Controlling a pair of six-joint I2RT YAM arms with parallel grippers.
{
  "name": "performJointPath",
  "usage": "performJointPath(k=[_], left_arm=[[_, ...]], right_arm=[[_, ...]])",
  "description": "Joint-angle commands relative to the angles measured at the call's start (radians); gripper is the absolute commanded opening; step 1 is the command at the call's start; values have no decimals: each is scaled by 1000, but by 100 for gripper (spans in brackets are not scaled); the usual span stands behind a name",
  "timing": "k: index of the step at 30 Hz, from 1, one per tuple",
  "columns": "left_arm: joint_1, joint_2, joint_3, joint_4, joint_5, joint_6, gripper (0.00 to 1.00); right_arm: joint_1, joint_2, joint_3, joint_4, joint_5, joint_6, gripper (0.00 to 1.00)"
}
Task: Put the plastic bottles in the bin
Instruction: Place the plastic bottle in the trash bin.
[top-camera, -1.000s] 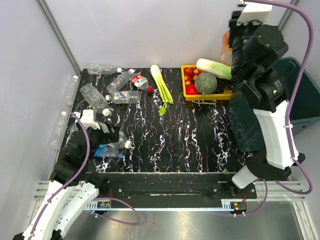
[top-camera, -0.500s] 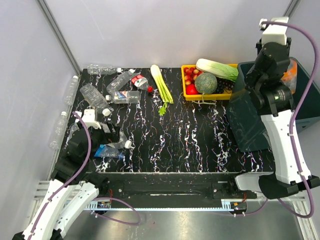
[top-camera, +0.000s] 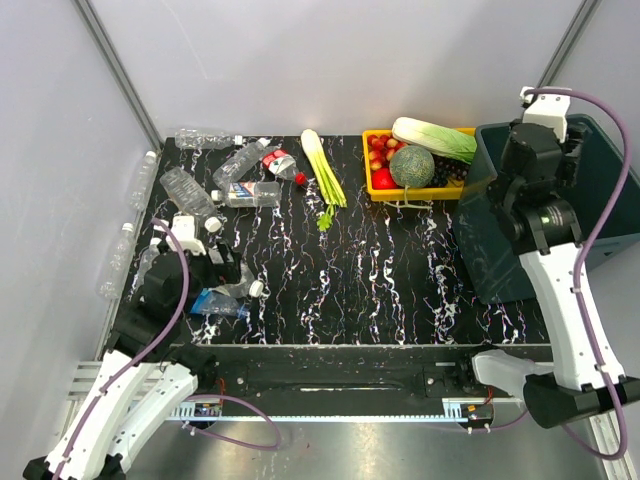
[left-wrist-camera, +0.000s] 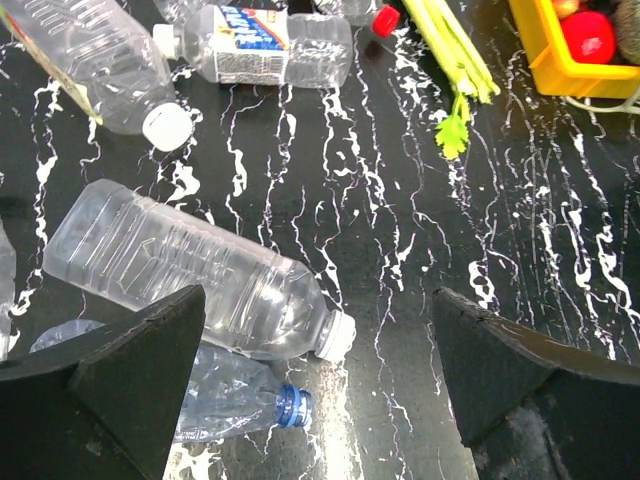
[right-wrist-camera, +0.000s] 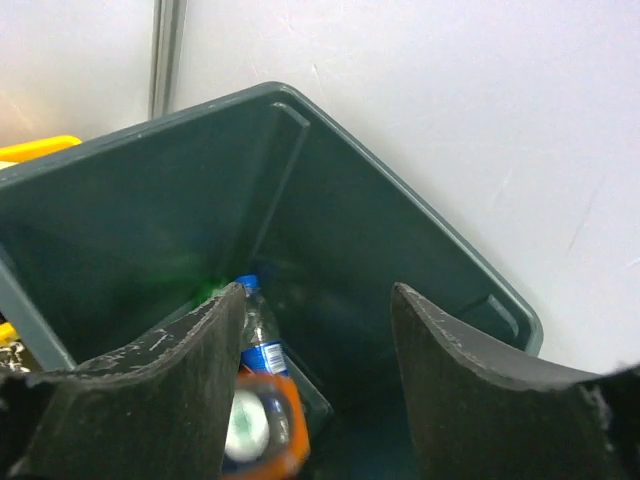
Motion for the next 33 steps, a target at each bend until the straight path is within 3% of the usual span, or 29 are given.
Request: performJointPath(k=[1, 6, 12, 20, 23, 26, 30, 33], left_arm=[[-2, 44, 16, 5, -57, -26, 99], [-2, 127, 37, -29, -100, -75, 99], [-1, 227, 51, -63, -152, -234, 99], [2, 332, 99, -147, -270, -472, 99], [25, 404, 125, -210, -306, -587, 99], [89, 528, 174, -279, -255, -649, 99], [168, 735, 273, -377, -204, -699, 99], [189, 838, 327, -396, -195, -732, 99]], right_arm=[[-4, -51, 62, -64, -86, 126, 70], [-4, -71, 114, -173, -207, 230, 77], [-4, -152, 125, -205, -603, 335, 74], [-4, -217, 47, -156, -965, 473, 72], [-4, -226, 13, -144, -1034, 491, 72], [-4, -249, -31, -130, -1077, 500, 74], [-4, -293, -111, -84, -1127, 491, 82], [-4, -309, -131, -87, -1133, 496, 97]])
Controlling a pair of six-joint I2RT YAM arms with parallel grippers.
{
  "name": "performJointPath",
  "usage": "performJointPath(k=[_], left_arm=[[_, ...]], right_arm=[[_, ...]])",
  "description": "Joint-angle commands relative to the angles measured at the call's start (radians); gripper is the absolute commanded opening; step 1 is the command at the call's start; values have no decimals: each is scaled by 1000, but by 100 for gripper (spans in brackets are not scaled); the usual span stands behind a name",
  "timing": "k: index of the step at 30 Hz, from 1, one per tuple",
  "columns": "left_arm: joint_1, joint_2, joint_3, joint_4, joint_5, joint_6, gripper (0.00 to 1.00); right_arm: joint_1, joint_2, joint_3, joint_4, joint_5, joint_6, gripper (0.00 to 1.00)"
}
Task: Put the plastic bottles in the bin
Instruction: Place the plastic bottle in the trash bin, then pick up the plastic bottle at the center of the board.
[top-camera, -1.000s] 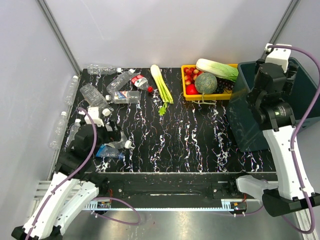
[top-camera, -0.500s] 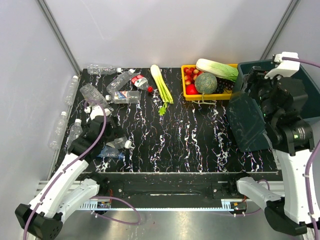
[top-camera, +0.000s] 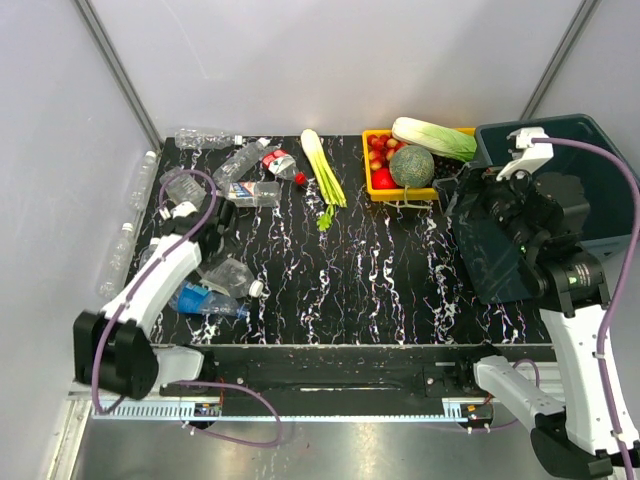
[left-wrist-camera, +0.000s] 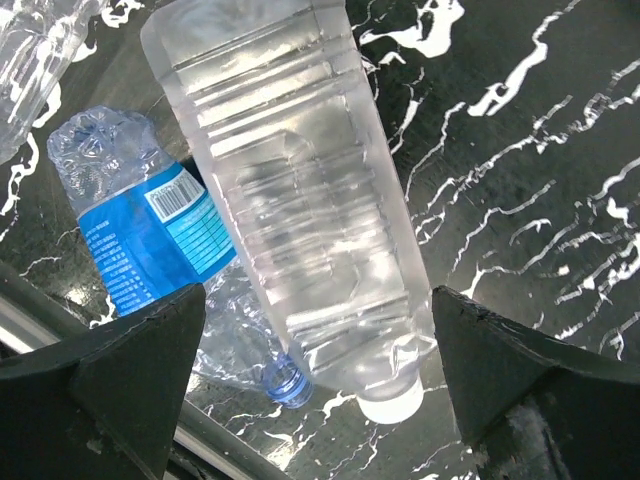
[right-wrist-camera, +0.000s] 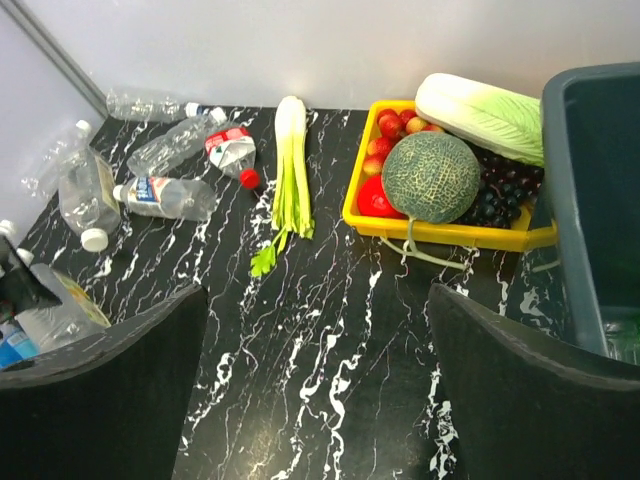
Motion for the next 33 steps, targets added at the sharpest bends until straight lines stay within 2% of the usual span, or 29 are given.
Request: performJointPath(k=[1, 6, 10, 20, 24, 27, 33], left_arm=[[35, 115, 100, -68, 31, -93, 99], [46, 189, 126, -7, 39, -62, 99], [46, 210, 121, -8, 18, -109, 99], [46, 223, 40, 28, -8, -142, 99], [46, 223, 5, 80, 27, -128, 99], [46, 213, -15, 127, 44, -107, 94], [46, 154, -31, 117, 7, -136, 72]], right_arm=[[-4, -43, -23, 64, -71, 15, 99], [-4, -72, -51, 73, -106, 29, 99], [-4, -60, -48, 67, -116, 25, 100], [-4, -75, -66, 68, -117, 29, 99], [-4, -69, -69, 69, -123, 34, 99], [-4, -63, -61, 59, -128, 32, 99], [-4, -75, -63, 55, -113, 25, 99]])
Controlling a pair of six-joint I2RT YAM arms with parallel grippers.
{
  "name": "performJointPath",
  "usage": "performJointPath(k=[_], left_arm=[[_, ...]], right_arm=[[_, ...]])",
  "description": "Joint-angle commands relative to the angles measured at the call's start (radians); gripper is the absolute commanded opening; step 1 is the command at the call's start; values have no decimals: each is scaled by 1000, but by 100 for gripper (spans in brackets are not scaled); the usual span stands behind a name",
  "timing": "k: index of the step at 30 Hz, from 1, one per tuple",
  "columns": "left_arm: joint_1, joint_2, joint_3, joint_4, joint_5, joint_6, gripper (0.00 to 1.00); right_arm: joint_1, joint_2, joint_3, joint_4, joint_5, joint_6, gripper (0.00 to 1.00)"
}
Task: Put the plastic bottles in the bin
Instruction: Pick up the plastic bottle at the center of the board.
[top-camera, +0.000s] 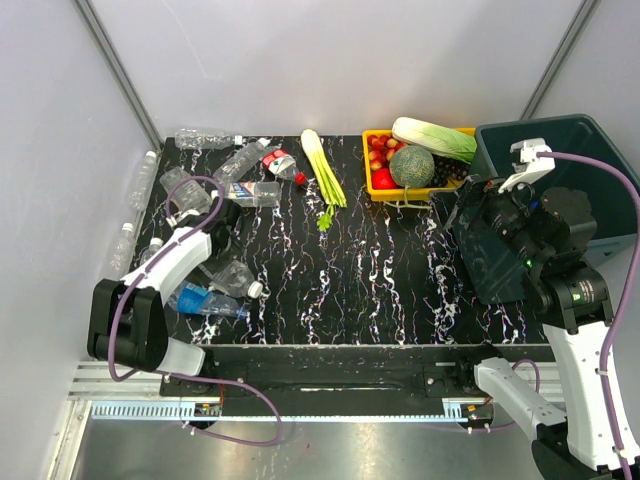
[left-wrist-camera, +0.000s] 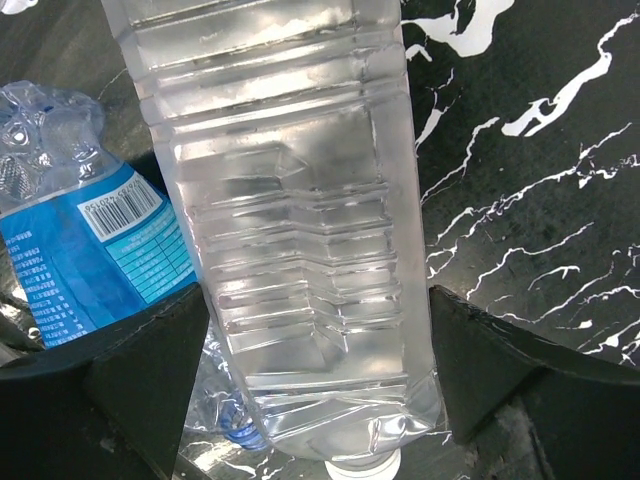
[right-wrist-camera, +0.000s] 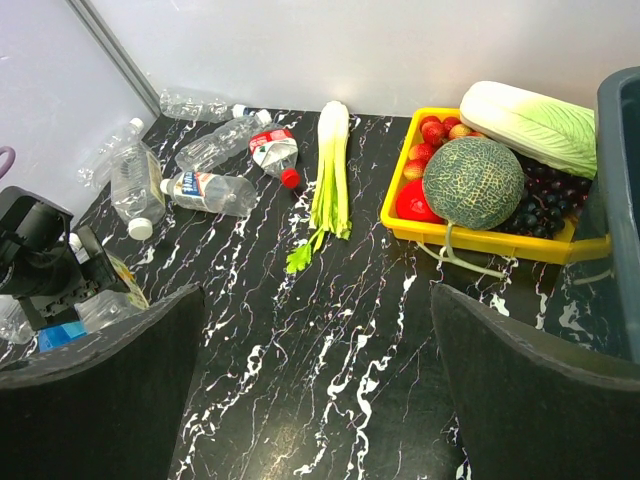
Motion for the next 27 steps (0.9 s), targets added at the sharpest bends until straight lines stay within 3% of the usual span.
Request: performJointPath(k=[1, 9, 17, 23, 27], left_arm=[[5, -62, -15, 39, -19, -24, 70], [2, -162, 44, -35, -48, -4, 56], [-59, -421, 53, 46, -13, 156, 46], [-87, -688, -100, 397, 411, 471, 38], [-91, -768, -154, 548, 686, 522, 37]], right_arm=[[-4, -10, 4, 26, -10, 2, 99], [-4, -15, 4, 12, 1, 26, 99], [-4, 34, 38, -40, 6, 94, 99], [-2, 73, 16, 3, -114, 230, 96], [-1, 82, -57, 114, -207, 360, 99]])
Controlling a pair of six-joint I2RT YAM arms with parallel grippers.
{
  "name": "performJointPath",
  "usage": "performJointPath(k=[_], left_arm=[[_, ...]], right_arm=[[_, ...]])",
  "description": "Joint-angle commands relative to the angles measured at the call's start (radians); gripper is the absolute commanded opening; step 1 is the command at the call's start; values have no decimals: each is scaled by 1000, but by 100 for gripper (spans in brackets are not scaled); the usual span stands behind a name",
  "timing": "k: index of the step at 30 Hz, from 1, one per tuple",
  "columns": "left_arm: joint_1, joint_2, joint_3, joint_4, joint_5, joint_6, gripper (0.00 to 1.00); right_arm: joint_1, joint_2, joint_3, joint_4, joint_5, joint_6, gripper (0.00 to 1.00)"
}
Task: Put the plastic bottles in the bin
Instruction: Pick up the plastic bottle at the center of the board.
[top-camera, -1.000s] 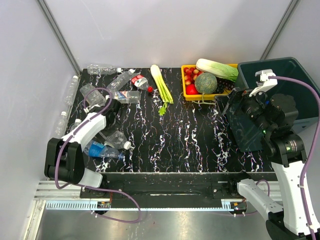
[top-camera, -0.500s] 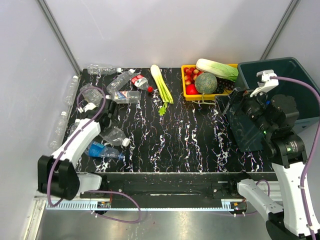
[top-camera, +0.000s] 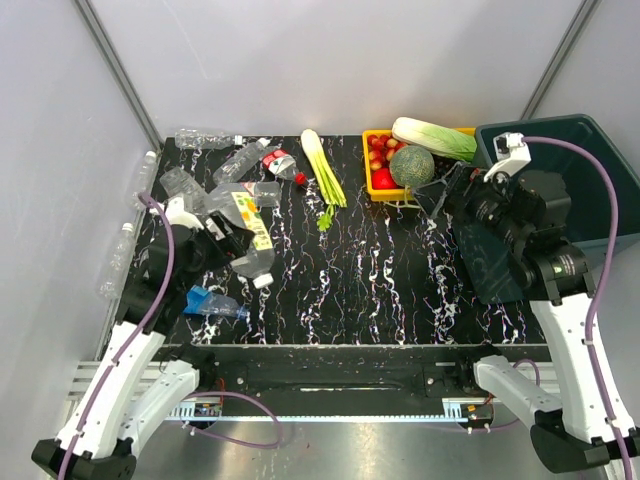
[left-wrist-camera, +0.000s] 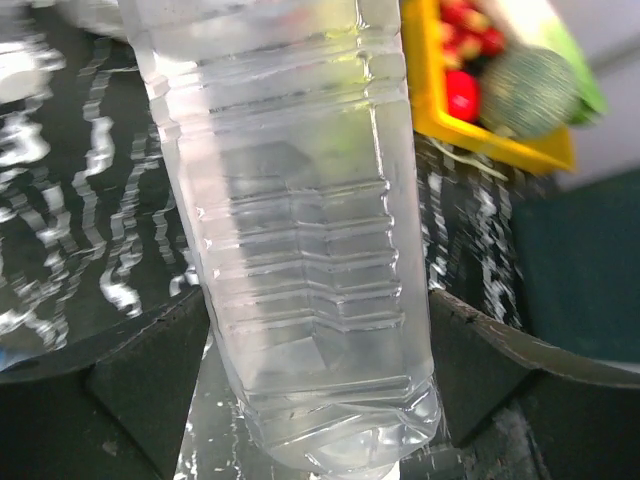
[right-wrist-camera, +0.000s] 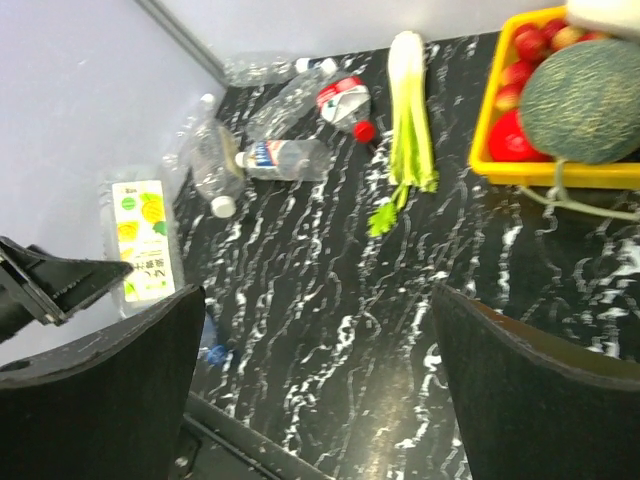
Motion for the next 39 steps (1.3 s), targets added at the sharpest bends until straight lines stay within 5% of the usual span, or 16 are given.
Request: performJointPath(k=[1, 8, 22, 39], left_arm=[[-10, -51, -39, 267, 381, 165, 36], [-22, -64, -65, 285, 584, 286, 34], [-27, -123, -138, 253, 573, 337, 34], [-51, -103, -132, 211, 512, 343, 32]], right_arm=[[-2, -6, -103, 176, -123, 190, 100], [103, 39, -211, 344, -38, 332, 99], [590, 420, -90, 531, 325, 376, 99], [722, 566, -16, 519, 447, 361, 99]])
